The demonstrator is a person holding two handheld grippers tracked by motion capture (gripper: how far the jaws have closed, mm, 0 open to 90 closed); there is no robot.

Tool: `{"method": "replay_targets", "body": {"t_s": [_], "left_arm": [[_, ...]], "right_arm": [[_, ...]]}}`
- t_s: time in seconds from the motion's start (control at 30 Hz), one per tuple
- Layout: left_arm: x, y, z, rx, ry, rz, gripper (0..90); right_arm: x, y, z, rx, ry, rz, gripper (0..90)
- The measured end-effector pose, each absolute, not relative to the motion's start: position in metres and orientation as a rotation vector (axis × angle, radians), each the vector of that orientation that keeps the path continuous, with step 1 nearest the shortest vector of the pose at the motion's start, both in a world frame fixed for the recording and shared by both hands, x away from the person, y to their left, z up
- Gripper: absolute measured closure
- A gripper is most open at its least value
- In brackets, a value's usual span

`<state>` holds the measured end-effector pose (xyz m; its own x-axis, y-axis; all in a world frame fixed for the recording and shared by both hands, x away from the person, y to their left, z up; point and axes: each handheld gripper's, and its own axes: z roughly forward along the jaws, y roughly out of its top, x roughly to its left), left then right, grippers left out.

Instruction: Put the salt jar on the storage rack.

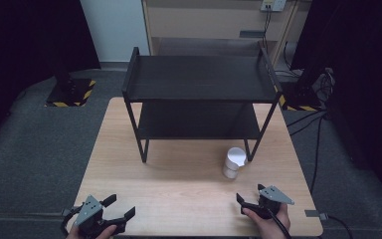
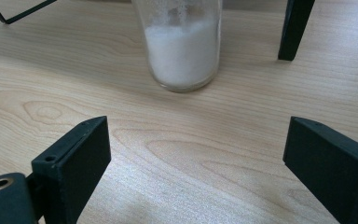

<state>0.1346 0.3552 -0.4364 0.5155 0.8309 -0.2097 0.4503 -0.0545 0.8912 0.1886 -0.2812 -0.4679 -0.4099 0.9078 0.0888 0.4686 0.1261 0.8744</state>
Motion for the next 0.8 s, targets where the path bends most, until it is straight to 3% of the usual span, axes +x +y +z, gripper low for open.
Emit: {"method": "replay_targets", "body": {"t_s": [0.8], "left_arm": [[0.133, 0.357, -0.436, 1.684, 1.102, 0.45, 11.2]], "right_arm": [[0.208, -0.279, -0.473, 1.162, 1.894, 1.343, 7.3]]}}
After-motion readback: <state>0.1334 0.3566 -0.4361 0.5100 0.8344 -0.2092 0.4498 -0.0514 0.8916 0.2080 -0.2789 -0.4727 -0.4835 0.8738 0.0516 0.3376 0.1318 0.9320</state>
